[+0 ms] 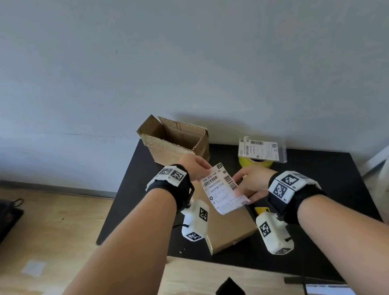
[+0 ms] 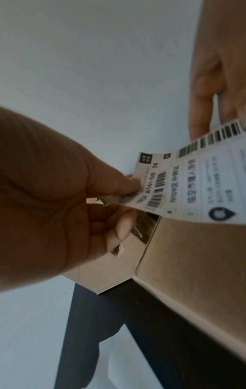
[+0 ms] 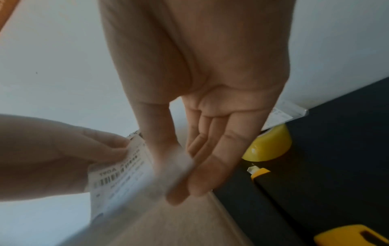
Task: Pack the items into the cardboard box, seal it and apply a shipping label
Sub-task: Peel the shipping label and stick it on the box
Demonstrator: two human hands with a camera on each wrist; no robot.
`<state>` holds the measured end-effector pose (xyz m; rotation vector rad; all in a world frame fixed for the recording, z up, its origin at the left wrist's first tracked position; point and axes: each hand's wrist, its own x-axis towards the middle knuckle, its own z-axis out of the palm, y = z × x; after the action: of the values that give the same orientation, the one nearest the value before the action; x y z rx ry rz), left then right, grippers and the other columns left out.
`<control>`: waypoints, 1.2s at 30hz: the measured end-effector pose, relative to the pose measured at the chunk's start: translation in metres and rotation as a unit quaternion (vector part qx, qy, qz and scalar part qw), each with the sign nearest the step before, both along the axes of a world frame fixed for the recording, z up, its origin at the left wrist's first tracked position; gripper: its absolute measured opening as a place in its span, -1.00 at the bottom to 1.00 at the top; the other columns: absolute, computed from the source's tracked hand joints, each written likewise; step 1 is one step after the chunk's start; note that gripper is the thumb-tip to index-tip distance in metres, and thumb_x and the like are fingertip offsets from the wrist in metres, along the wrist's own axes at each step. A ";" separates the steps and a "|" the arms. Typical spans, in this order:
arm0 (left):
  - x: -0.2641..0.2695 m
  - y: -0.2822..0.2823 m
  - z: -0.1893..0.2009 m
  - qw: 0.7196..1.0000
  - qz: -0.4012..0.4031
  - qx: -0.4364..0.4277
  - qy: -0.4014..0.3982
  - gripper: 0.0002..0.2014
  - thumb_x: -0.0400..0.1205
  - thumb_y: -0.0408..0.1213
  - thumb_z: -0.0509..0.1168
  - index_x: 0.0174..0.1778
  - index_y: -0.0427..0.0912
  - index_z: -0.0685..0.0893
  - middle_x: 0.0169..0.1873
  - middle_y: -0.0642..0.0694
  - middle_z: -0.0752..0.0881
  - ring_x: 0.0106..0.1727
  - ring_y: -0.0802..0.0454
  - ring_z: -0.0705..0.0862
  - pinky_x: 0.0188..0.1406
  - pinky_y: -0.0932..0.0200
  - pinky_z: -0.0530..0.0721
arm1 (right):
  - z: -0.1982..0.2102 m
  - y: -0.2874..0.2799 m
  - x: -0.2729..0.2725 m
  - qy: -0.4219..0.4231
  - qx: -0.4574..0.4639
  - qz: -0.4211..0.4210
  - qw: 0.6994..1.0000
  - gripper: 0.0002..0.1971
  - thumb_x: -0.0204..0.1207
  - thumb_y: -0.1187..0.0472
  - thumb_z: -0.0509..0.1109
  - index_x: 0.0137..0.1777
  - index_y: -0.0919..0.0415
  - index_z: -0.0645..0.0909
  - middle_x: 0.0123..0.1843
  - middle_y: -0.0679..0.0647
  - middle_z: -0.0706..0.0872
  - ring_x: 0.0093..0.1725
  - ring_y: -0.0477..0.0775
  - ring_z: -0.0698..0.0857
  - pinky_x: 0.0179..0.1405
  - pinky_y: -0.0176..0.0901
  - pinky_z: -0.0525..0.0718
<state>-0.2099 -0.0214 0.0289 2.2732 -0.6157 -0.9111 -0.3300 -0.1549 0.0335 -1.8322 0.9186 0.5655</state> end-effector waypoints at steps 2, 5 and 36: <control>0.000 0.000 -0.005 1.000 0.001 0.018 -0.017 -0.92 0.59 -0.26 0.40 -0.16 0.04 0.70 -0.18 0.06 0.72 -0.02 0.14 0.68 0.06 0.20 0.64 | -0.001 0.000 0.001 0.005 -0.002 0.032 0.999 -0.68 0.46 0.48 0.46 0.11 0.11 0.61 -0.01 0.14 0.80 0.01 0.11 0.80 0.11 0.08 0.76; 0.000 0.000 -0.012 0.999 0.011 0.033 -0.030 -0.94 0.56 -0.26 0.44 -0.18 0.02 0.77 -0.13 0.02 0.75 0.02 0.08 0.70 0.12 0.12 0.70 | -0.005 0.001 0.003 0.012 -0.015 0.058 0.998 -0.67 0.45 0.43 0.48 0.16 0.11 0.67 0.00 0.08 0.81 0.00 0.04 0.78 0.13 -0.01 0.75; 0.000 -0.007 -0.040 0.994 0.042 0.068 -0.081 -0.75 0.43 -0.31 0.56 -0.22 0.00 0.60 -0.07 -0.03 0.72 -0.05 0.03 0.70 0.01 0.13 0.75 | -0.032 0.013 0.010 0.042 -0.070 0.107 0.991 -0.74 0.35 0.49 0.56 -0.14 0.30 0.51 -0.03 0.27 0.78 -0.08 0.22 0.82 -0.02 0.10 0.80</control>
<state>-0.2094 -0.0282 -0.0112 2.4931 -0.5362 -0.7547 -0.3204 -0.1422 0.0018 -2.0626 0.8395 0.7303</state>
